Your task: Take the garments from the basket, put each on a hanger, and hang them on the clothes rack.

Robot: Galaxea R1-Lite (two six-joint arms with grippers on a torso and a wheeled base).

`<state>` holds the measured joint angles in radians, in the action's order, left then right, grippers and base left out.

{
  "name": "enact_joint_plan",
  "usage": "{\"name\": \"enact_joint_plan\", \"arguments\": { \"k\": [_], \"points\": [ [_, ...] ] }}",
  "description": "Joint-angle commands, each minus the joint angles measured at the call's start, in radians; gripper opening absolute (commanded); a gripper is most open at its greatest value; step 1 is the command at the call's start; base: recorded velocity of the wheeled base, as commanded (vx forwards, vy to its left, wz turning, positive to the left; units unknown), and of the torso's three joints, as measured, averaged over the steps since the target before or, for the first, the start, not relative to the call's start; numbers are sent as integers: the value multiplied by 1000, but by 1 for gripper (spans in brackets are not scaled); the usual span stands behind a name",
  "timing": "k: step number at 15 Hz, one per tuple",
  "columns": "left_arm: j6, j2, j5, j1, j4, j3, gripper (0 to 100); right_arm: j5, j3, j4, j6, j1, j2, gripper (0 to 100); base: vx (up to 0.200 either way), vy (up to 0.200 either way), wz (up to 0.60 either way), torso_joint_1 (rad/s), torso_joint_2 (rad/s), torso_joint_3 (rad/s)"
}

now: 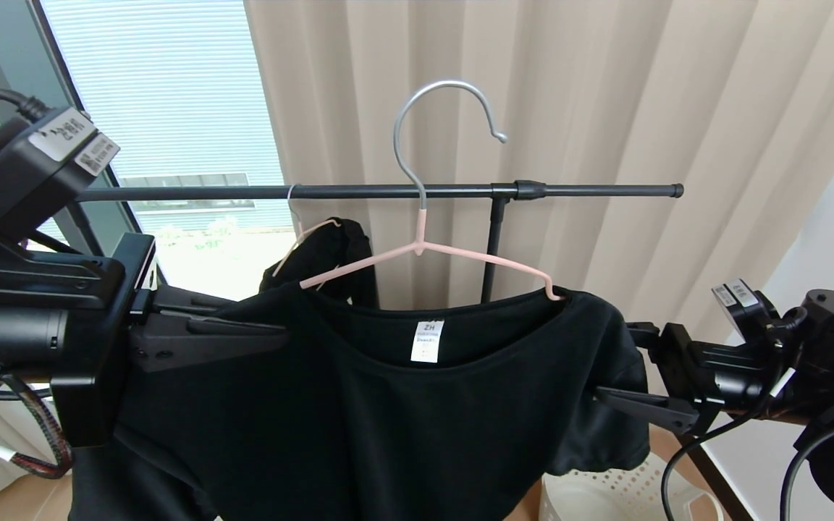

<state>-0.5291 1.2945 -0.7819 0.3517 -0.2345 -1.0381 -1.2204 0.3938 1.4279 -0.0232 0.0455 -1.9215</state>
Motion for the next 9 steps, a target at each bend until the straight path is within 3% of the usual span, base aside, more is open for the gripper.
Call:
{"name": "enact_joint_plan", "arguments": {
  "k": [1,5,9],
  "points": [
    [0,-6,0,1,0,1,0,-1,2,0,9,-1,-14,0,0,0,0,0,0,0],
    [11,-9,0,0,0,4,0,-1,25,-1,9,-16,-16,0,0,0,0,0,0,0],
    [12,-27,0,-31,11,23,0,-1,65,-1,11,-99,-13,0,0,0,0,0,0,0]
  ]
}}
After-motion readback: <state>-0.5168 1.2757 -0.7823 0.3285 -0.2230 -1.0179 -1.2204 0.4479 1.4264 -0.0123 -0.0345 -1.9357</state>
